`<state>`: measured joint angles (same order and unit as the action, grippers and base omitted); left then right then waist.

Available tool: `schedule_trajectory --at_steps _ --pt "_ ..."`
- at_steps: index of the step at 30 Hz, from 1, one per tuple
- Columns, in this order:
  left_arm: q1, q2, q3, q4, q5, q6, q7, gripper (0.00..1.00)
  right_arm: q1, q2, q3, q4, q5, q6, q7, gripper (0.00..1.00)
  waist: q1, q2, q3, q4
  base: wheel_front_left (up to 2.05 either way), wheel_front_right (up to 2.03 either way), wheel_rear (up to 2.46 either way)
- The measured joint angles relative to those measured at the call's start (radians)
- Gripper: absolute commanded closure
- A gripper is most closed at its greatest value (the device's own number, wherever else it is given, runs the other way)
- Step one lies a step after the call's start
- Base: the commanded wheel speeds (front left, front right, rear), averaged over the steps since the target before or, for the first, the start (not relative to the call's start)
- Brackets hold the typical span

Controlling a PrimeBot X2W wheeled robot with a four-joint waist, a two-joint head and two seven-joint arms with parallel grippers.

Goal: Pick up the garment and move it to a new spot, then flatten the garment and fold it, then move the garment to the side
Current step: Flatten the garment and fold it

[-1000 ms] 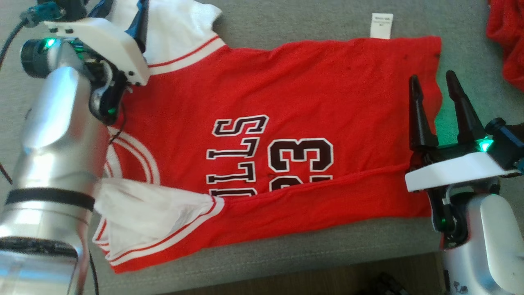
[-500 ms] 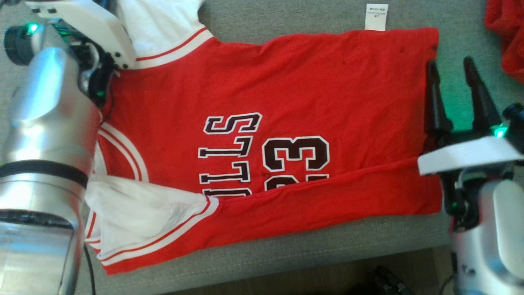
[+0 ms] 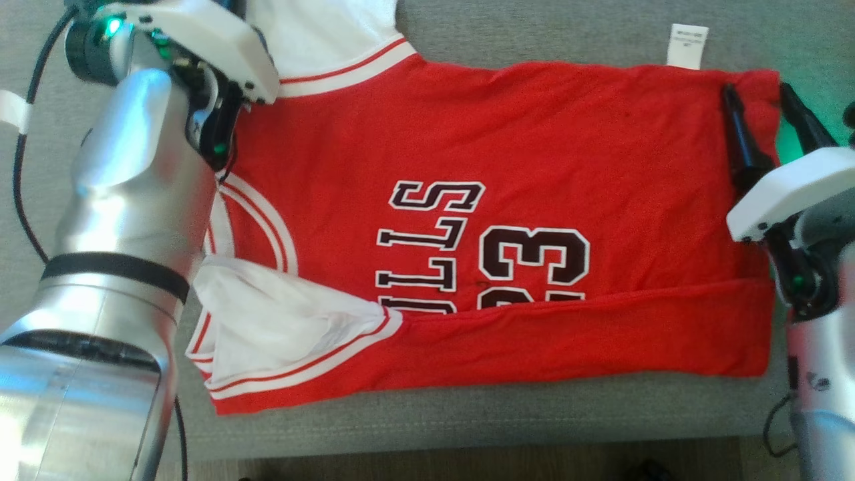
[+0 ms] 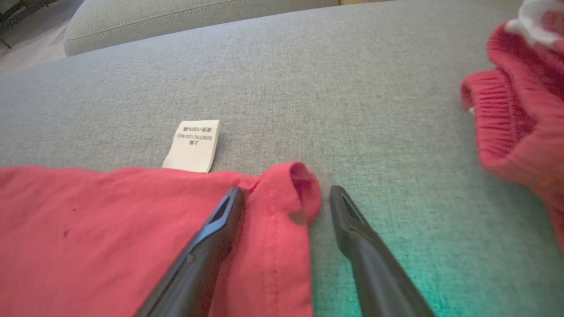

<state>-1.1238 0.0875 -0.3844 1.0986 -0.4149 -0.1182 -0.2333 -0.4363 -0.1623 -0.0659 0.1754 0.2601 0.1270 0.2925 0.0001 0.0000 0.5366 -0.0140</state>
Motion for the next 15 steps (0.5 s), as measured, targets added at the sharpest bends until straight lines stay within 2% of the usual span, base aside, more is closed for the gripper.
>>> schedule_trajectory --at_steps 1,2,3,4,5,9,12,15 --pt "-0.006 -0.003 -0.001 -0.007 0.000 -0.002 -0.004 1.00 -0.003 -0.005 -0.003 0.002 0.006 0.000 0.023 0.00 0.0000 0.0000 0.000 0.008 0.00 0.00 0.00" --pt "-0.011 -0.004 -0.002 -0.016 0.000 -0.002 -0.007 1.00 -0.006 -0.010 -0.007 0.001 0.012 0.000 0.046 0.07 0.0000 0.0000 -0.001 0.015 0.00 0.00 0.00" --pt "-0.013 -0.004 -0.002 -0.027 0.000 -0.004 -0.007 1.00 -0.007 -0.013 -0.013 -0.003 0.018 0.000 0.063 0.56 0.0000 0.0000 -0.002 0.021 0.00 0.00 0.00" --pt "-0.013 -0.004 -0.002 -0.035 0.000 -0.005 -0.010 1.00 -0.007 -0.014 -0.020 -0.007 0.021 0.000 0.079 0.91 0.0000 0.0000 -0.003 0.026 0.00 0.00 0.00" --pt "-0.012 -0.004 -0.002 -0.041 0.000 -0.005 -0.014 1.00 -0.007 -0.014 -0.028 -0.012 0.025 0.000 0.095 1.00 0.0000 0.0000 -0.005 0.030 0.00 0.00 0.00" --pt "-0.011 -0.003 0.001 -0.088 -0.002 -0.005 -0.015 1.00 -0.007 -0.013 -0.039 -0.052 0.047 0.000 0.133 1.00 0.0000 0.0000 -0.014 0.039 0.00 0.00 0.00" --pt "-0.003 0.006 0.012 -0.170 -0.002 -0.005 -0.016 1.00 -0.008 -0.014 -0.044 -0.119 0.056 0.000 0.104 1.00 0.0000 0.0000 -0.025 0.043 0.00 0.00 0.00" --pt "0.020 0.014 0.020 -0.250 -0.002 0.004 -0.016 1.00 -0.008 -0.014 -0.050 -0.134 0.057 0.000 0.086 1.00 0.0000 0.0000 -0.031 0.046 0.00 0.00 0.00"
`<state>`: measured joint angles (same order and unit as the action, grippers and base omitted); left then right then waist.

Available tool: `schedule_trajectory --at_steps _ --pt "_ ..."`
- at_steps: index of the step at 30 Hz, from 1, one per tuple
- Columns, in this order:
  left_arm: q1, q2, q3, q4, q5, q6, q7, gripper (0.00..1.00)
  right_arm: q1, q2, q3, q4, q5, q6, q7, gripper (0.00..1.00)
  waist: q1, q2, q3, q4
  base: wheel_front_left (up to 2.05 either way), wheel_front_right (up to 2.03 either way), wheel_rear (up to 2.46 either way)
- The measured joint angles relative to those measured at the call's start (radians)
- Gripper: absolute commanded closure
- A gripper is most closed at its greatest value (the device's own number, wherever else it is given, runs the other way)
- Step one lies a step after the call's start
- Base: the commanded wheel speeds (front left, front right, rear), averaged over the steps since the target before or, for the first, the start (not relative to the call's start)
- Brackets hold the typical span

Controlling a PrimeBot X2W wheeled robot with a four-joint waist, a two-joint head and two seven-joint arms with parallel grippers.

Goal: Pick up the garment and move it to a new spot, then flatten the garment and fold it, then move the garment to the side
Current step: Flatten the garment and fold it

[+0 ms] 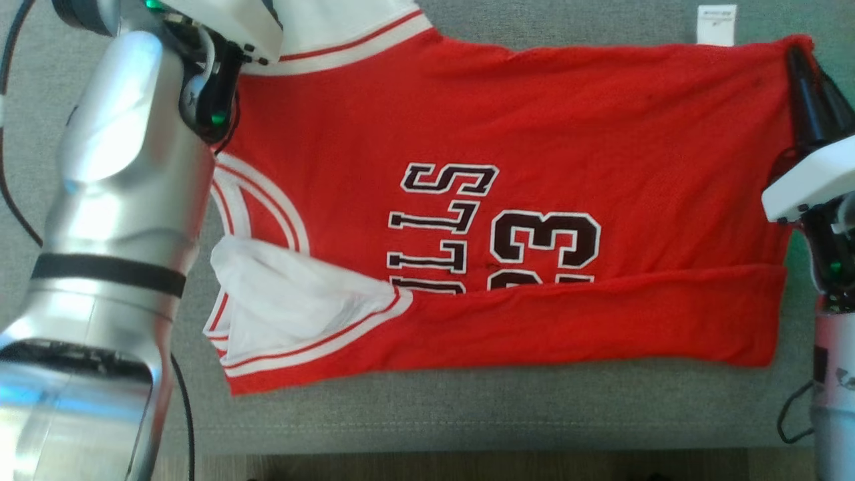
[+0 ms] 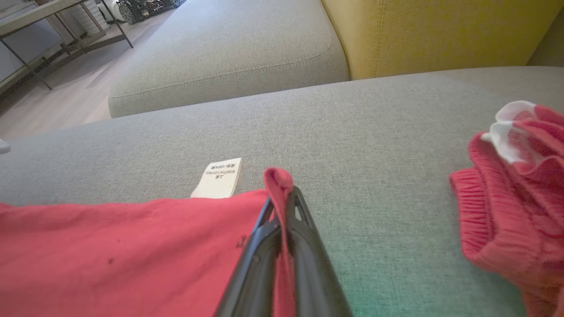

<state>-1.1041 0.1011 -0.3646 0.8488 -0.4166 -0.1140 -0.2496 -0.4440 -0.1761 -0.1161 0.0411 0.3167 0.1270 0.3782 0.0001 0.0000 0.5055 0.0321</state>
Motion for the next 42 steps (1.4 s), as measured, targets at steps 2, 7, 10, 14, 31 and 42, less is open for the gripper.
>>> schedule_trajectory --at_steps 2,7,10,14,31,42 --pt "0.031 0.007 0.007 -0.049 0.000 0.002 0.000 1.00 0.003 0.000 -0.007 -0.001 0.000 0.000 0.000 1.00 0.0000 0.0000 -0.005 0.003 0.00 0.00 0.00" --pt "0.168 0.032 0.024 -0.217 -0.014 0.019 0.000 1.00 0.020 0.018 -0.026 -0.019 0.087 0.000 0.000 1.00 0.0000 0.0000 -0.023 0.004 0.00 0.00 0.00" --pt "0.282 0.049 0.024 -0.365 -0.027 0.034 0.000 1.00 0.068 0.040 -0.053 -0.044 0.166 0.000 0.015 1.00 0.0000 0.0000 -0.040 0.003 0.00 0.00 0.00" --pt "0.459 0.088 0.022 -0.584 -0.031 0.074 0.025 1.00 0.146 0.051 -0.084 -0.074 0.251 0.000 0.052 1.00 0.0000 0.0000 -0.061 0.003 0.00 0.00 0.00" --pt "1.052 0.159 0.009 -1.118 -0.113 0.248 0.214 1.00 0.338 0.072 -0.102 -0.142 0.298 0.000 0.100 1.00 -0.0001 0.0000 -0.132 0.007 0.00 0.00 0.00" --pt "1.172 0.156 0.020 -1.081 -0.187 0.291 0.249 1.00 0.444 0.012 -0.014 -0.164 0.147 0.000 0.035 0.85 -0.0001 0.0000 -0.156 0.013 0.00 0.00 0.00"
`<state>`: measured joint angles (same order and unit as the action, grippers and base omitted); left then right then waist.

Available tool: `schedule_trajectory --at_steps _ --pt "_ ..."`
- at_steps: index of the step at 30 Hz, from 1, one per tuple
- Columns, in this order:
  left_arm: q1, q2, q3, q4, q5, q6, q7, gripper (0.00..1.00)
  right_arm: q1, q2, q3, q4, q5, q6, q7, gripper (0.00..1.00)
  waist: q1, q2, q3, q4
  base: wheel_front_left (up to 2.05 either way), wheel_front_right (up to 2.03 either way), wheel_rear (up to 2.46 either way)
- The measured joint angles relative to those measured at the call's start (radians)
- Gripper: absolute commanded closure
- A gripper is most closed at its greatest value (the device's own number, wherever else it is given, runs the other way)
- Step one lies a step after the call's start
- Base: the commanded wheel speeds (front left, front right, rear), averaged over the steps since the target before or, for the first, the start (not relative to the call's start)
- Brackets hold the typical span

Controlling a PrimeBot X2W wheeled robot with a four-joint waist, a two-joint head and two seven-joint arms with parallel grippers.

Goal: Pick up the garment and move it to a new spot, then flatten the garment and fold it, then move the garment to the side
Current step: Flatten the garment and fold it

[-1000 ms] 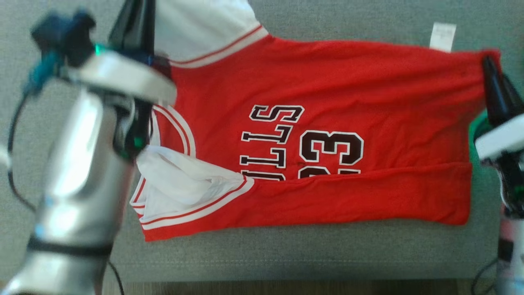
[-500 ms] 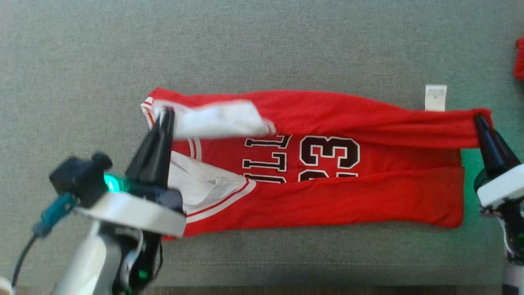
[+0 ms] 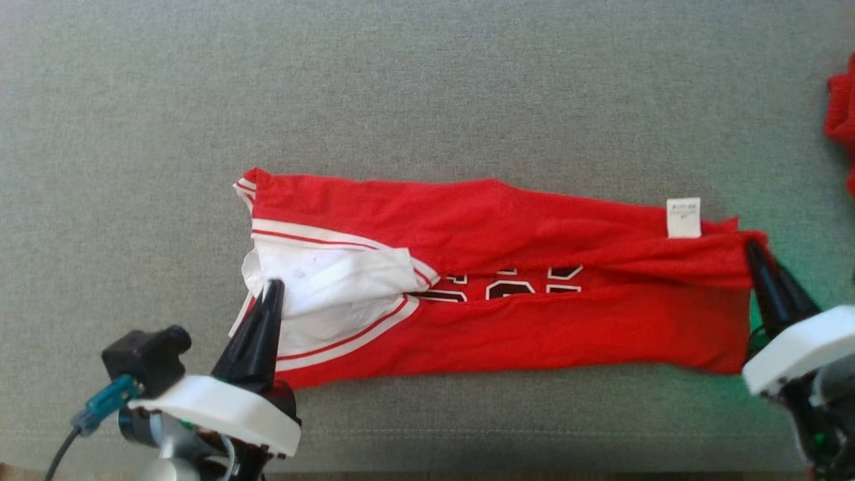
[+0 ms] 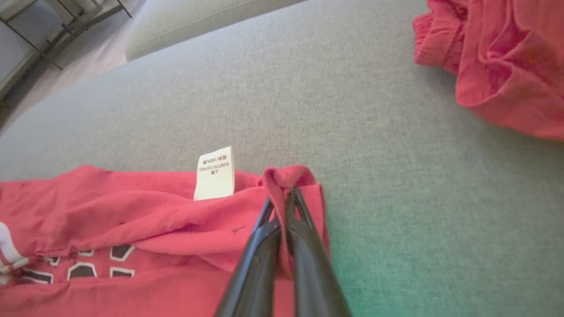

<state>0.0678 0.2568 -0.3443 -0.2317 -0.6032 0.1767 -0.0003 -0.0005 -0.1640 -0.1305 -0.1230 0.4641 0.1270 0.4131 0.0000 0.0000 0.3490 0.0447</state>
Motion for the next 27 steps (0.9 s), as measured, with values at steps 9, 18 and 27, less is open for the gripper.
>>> schedule_trajectory --at_steps 9,18,27 --pt "0.006 -0.005 0.000 0.121 -0.021 -0.010 -0.013 0.00 0.063 0.056 0.028 0.017 -0.089 0.000 -0.092 0.00 0.0000 0.0000 -0.016 -0.013 0.00 0.00 0.00" --pt "-0.050 -0.016 0.038 0.160 0.062 0.009 -0.193 0.00 0.045 0.092 0.026 0.002 -0.151 0.000 -0.266 0.00 0.0000 0.0000 -0.046 -0.031 0.00 0.00 0.00" --pt "-0.131 -0.039 0.068 0.237 0.163 -0.003 -0.248 0.00 -0.006 0.094 0.078 0.042 -0.253 0.000 -0.374 0.00 0.0000 0.0000 -0.103 -0.035 0.00 0.00 0.00"
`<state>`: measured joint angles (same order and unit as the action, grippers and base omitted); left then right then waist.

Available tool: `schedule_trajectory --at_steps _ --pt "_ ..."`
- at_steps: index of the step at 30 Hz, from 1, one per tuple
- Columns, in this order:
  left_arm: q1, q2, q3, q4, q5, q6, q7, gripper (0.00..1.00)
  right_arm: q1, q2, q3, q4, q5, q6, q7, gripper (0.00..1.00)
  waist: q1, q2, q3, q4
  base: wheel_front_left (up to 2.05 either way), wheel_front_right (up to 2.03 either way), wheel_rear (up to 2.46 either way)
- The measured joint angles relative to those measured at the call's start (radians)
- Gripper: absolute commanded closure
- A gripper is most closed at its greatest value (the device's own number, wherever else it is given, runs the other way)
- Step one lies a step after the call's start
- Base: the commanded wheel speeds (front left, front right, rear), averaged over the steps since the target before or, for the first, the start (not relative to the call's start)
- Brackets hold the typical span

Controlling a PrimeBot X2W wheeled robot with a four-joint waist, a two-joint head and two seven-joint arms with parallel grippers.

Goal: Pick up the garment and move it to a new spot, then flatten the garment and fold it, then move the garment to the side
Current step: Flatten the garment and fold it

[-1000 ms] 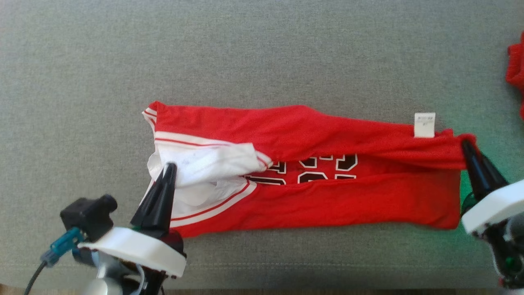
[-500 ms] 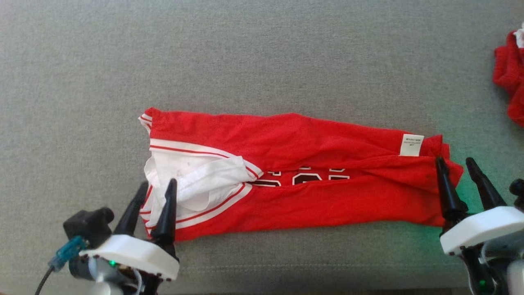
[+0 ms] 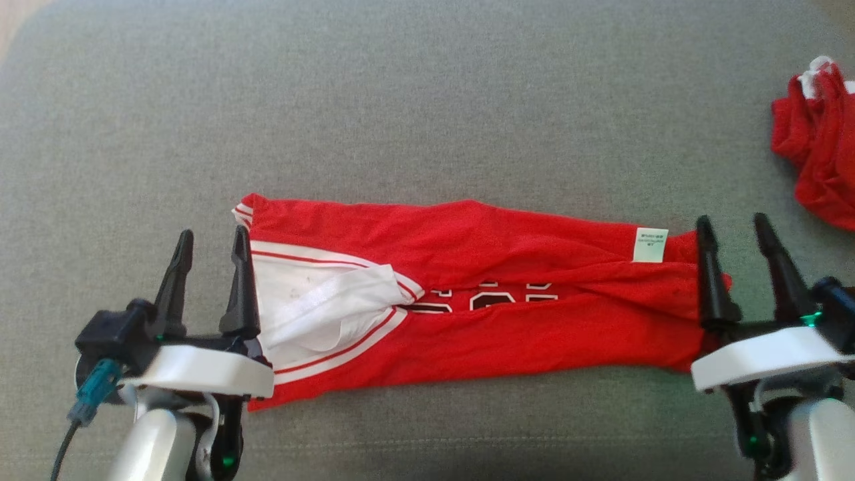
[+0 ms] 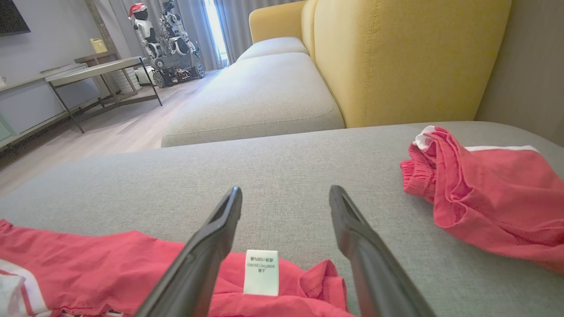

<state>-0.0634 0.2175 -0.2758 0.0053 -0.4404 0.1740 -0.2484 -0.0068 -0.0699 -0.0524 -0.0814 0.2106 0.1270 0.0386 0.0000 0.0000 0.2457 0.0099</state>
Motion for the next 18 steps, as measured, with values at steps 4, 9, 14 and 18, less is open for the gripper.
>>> schedule_trajectory --at_steps 4,9,14,18 --pt "-0.006 -0.004 0.006 0.045 0.027 -0.017 -0.001 0.00 -0.001 0.000 0.036 0.032 -0.028 0.000 -0.018 0.00 0.0000 0.0000 -0.032 -0.004 0.00 0.00 0.00" --pt "0.006 -0.014 0.016 0.100 0.042 -0.034 -0.001 0.00 0.004 -0.002 0.063 0.062 -0.036 0.000 -0.043 0.00 0.0000 0.0000 -0.070 -0.011 0.00 0.00 0.00" --pt "0.029 -0.028 0.023 0.133 0.042 -0.042 -0.001 0.00 0.026 -0.002 0.073 0.068 -0.036 0.000 -0.051 0.00 0.0000 0.0000 -0.093 -0.012 0.00 0.00 0.00" --pt "0.039 -0.030 0.027 0.151 0.043 -0.046 -0.001 0.00 0.040 -0.002 0.076 0.074 -0.036 0.000 -0.052 0.00 0.0000 0.0000 -0.103 -0.011 0.00 0.00 0.00"
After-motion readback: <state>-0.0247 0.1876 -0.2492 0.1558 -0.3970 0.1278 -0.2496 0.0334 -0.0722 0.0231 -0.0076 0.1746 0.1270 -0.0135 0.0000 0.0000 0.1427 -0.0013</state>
